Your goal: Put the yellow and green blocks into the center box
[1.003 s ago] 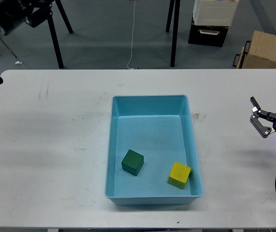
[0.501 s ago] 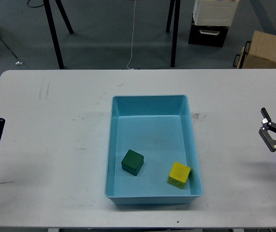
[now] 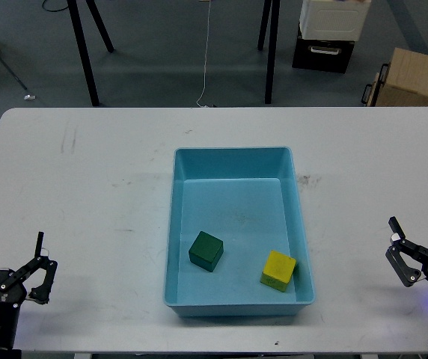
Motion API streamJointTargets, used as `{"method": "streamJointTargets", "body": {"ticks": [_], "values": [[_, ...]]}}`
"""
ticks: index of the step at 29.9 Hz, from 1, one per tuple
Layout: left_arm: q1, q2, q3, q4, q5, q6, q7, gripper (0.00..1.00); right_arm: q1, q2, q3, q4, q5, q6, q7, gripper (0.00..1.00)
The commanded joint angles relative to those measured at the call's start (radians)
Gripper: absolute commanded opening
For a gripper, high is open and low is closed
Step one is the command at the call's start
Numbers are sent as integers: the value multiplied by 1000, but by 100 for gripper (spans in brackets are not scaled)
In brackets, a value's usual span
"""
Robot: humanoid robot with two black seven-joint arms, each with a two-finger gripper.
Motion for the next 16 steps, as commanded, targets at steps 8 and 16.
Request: {"method": "streamJointTargets", "body": {"ticks": [8,16], "values": [[1,0,13,0,0,0,-2,100,-8,0,-2,1,-2,0,0,99],[1,0,15,-1,0,0,-2,100,-8,0,-2,3,-2,0,1,99]]}}
